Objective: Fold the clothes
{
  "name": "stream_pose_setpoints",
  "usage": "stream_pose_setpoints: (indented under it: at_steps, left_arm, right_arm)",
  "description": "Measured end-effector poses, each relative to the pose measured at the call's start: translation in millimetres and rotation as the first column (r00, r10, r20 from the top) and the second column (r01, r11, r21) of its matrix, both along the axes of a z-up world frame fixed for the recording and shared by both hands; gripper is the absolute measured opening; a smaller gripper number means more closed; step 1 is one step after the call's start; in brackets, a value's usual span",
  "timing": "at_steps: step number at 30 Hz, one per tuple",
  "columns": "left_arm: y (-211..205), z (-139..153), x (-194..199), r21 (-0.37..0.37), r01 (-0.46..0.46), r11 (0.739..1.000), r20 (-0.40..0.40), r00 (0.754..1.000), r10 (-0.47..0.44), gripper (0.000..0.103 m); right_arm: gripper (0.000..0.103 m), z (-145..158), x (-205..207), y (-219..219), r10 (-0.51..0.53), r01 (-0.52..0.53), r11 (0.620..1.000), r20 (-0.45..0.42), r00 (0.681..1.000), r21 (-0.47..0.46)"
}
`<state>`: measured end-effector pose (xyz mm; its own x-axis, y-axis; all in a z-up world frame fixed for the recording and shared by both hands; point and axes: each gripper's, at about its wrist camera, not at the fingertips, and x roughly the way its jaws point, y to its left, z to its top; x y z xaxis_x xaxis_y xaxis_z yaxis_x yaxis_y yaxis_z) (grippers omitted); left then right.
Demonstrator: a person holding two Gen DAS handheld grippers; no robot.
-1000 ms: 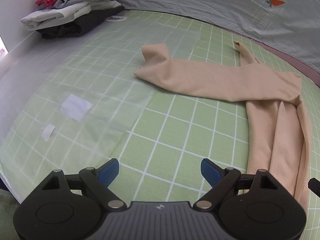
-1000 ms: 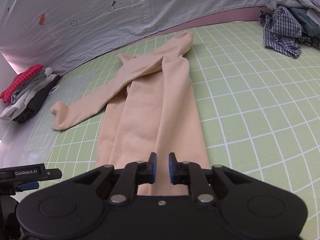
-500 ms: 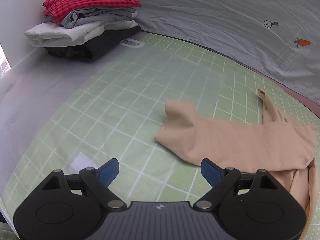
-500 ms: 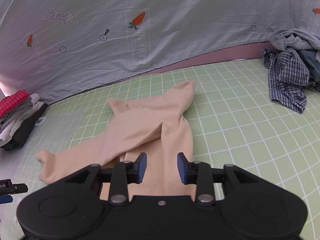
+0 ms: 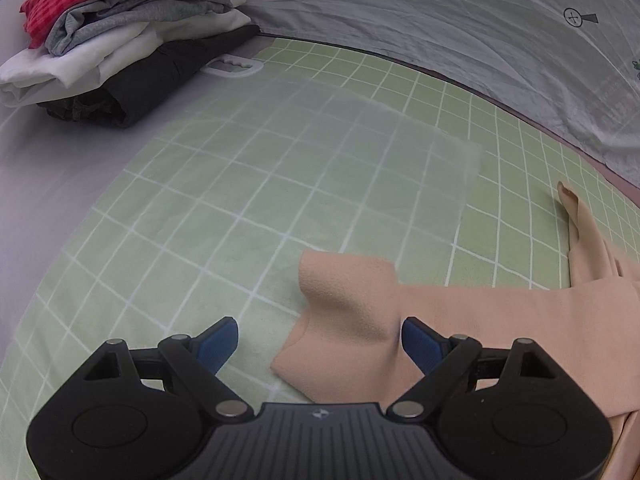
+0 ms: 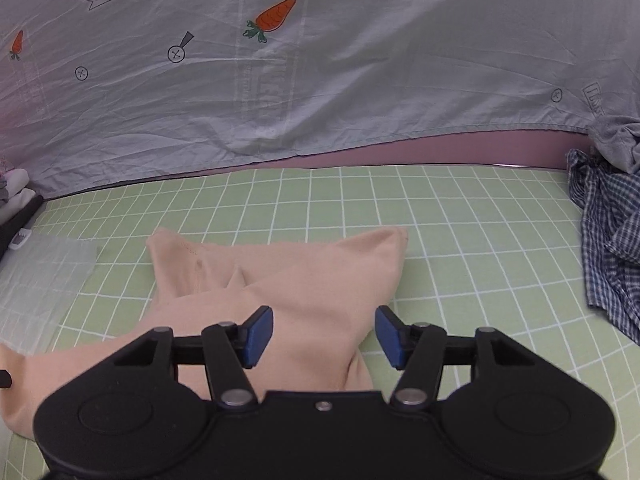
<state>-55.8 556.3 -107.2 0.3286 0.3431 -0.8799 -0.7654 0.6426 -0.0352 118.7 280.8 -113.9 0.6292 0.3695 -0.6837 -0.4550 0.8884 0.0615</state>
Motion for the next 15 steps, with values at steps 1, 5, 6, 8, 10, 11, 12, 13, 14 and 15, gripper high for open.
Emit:
stream_pose_setpoints:
  at_steps: [1,5,6,8,10,11,12,13,14,15]
  left_arm:
    - [0.4,-2.0,2.4,0.003,0.005,1.000,-0.003,1.000,-0.005,0.089]
    - [1.1,-9.2,5.8,0.003,-0.005,1.000,-0.025,1.000,0.005,0.087]
    - [0.7,-10.0,5.2,0.006,-0.008,1.000,-0.024,1.000,0.008,0.086]
    - [-1.0,-10.7,4.1,0.015,-0.002,1.000,-0.016,1.000,0.003,0.080]
    - [-4.5,-8.8,3.4,0.034,0.013,0.999,-0.003,1.000,-0.013,0.066]
    - [-5.9,-7.6,3.5,0.039,0.023,0.999,0.003,1.000,-0.023,0.062]
    - [-6.6,-6.4,3.7,0.040,0.027,0.999,0.012,1.000,-0.028,0.052]
    - [-7.3,-5.3,3.9,0.039,0.031,0.999,0.020,0.999,-0.032,0.041]
    - [-7.2,-4.2,4.1,0.029,0.033,0.999,0.035,0.999,-0.034,0.033]
    - [-7.1,-3.1,4.2,0.018,0.036,0.999,0.050,0.998,-0.037,0.015]
  right_arm:
    - [0.056,-3.0,4.1,6.2,0.019,-0.019,1.000,0.002,1.000,-0.013]
    - [0.055,-17.9,17.1,20.0,0.045,-0.047,0.998,-0.031,0.998,-0.039]
    - [0.054,-21.9,20.3,22.5,0.049,-0.051,0.998,-0.042,0.998,-0.045]
    - [0.049,-26.9,23.4,25.2,0.056,-0.059,0.997,-0.054,0.997,-0.054]
    - [0.023,-30.4,25.5,27.1,0.062,-0.065,0.996,-0.061,0.996,-0.060]
    - [0.014,-31.2,26.0,27.9,0.072,-0.077,0.995,-0.068,0.995,-0.064]
    - [0.004,-31.2,25.2,27.9,0.079,-0.083,0.994,-0.066,0.995,-0.065]
    - [0.002,-31.1,24.4,27.9,0.086,-0.090,0.994,-0.063,0.994,-0.065]
    - [0.002,-30.1,22.9,27.8,0.093,-0.097,0.993,-0.056,0.994,-0.070]
    - [0.001,-27.8,21.6,26.7,0.093,-0.096,0.993,-0.046,0.995,-0.066]
